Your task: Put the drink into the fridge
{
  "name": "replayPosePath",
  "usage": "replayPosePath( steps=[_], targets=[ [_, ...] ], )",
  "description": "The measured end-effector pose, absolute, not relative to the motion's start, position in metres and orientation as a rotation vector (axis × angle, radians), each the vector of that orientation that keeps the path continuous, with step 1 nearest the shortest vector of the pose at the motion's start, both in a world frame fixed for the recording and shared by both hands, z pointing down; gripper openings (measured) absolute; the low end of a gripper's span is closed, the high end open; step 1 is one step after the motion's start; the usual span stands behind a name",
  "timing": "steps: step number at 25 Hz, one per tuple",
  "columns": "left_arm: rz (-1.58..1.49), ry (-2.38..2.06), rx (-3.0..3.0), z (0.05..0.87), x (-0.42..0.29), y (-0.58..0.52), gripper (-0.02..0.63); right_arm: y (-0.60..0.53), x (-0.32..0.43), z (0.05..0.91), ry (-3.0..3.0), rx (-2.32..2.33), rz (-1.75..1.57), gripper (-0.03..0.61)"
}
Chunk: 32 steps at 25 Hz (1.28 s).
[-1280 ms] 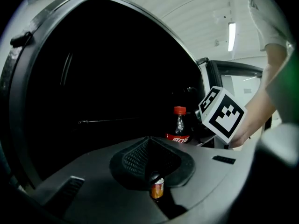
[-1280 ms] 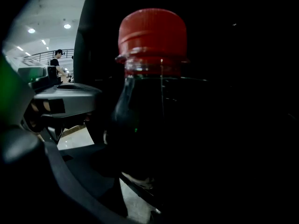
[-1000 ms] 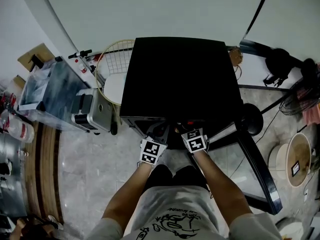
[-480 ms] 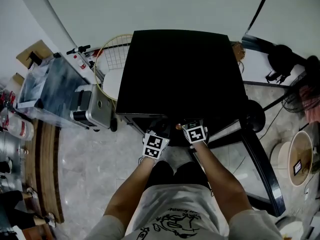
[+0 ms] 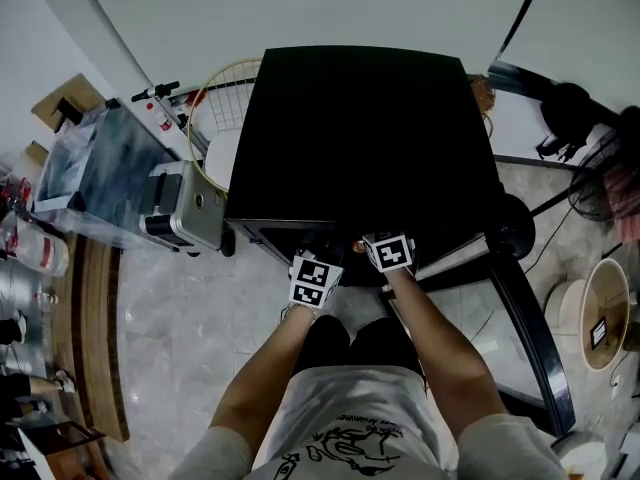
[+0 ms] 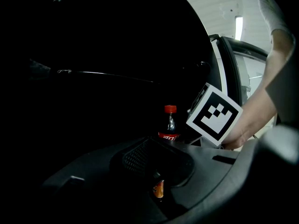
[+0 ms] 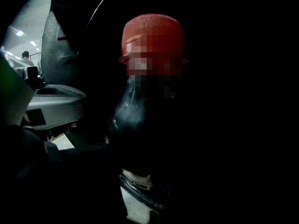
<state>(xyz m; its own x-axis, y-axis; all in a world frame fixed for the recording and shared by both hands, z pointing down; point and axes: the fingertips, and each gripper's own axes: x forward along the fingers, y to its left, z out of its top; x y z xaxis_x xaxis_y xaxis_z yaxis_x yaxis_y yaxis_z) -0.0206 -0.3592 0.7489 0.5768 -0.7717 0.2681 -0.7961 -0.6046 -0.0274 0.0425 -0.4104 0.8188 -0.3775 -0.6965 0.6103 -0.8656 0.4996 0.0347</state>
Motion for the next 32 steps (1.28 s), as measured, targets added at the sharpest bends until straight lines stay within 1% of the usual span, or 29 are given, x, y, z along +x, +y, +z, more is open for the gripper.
replayPosePath(
  steps=[7,10,12,14,21,25,29,32],
  targets=[
    [0.389,-1.331,2.712,0.744,-0.018,-0.359,0.02,-0.412,0.04,0.816,-2.217,1.292,0.4,0.318],
    [0.37,-1.326,2.703,0.741,-0.018,-0.359,0.02,-0.412,0.044,0.809,-2.23,1.345,0.399,0.361],
    [0.369,-1.322,2.698,0.739,-0.017,-0.358,0.02,-0.409,0.046,0.808,-2.224,1.367,0.422,0.408],
    [0.374,-1.318,2.695,0.736,-0.016,-0.356,0.02,-0.404,0.047,0.807,-2.213,1.385,0.446,0.426],
    [0.381,-1.301,2.668,0.726,-0.013,-0.343,0.02,-0.379,0.058,0.796,-2.187,1.473,0.483,0.419],
    [0.392,-1.286,2.668,0.717,-0.01,-0.333,0.02,-0.362,0.06,0.787,-2.182,1.514,0.513,0.389],
    [0.392,-1.269,2.671,0.707,-0.008,-0.32,0.02,-0.343,0.061,0.782,-2.184,1.509,0.538,0.38],
    [0.396,-1.256,2.668,0.699,-0.009,-0.31,0.02,-0.331,0.06,0.77,-2.195,1.496,0.514,0.355]
  ],
)
